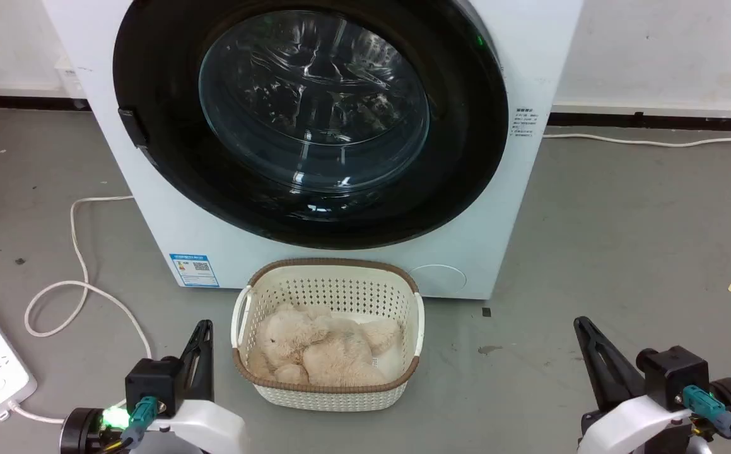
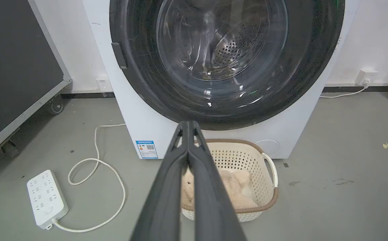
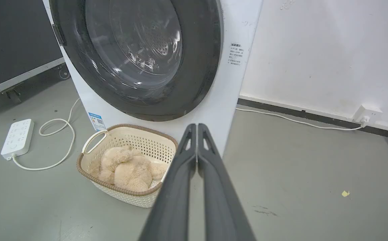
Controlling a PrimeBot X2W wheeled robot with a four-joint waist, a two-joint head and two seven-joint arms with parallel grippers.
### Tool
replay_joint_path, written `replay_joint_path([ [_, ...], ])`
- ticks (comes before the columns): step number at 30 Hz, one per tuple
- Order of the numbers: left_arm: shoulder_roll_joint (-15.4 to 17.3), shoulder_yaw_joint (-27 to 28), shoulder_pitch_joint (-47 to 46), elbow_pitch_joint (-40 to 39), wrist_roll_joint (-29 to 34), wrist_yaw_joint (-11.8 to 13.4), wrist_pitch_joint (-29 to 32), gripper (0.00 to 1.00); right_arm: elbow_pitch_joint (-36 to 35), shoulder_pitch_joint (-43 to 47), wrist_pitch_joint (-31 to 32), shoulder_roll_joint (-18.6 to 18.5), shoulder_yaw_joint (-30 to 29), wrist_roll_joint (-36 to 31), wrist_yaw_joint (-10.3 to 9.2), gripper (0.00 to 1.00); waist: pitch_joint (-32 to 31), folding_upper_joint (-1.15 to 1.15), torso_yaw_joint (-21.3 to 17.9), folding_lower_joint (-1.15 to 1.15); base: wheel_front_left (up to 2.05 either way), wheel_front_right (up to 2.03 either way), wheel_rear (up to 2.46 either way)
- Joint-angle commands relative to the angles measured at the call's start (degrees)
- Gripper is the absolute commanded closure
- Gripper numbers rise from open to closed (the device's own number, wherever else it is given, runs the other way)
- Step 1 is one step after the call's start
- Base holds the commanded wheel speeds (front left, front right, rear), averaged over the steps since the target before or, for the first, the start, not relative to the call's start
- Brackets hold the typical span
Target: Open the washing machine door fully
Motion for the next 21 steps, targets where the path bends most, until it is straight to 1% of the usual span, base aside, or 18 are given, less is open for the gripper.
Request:
replay_joint_path([
  [1,0.1,0.1,-0.8,-0.2,0.2,0.2,0.0,1.0,-0.3,-0.7,0.0,0.2,0.0,-0.3,-0.04,1.0,0.0,0.0,0.0,0.0,0.0,0.0,0.0],
  [21,0.1,0.1,-0.8,-0.2,0.2,0.2,0.0,1.0,-0.3,-0.7,0.0,0.2,0.0,-0.3,-0.04,1.0,0.0,0.0,0.0,0.0,0.0,0.0,0.0],
])
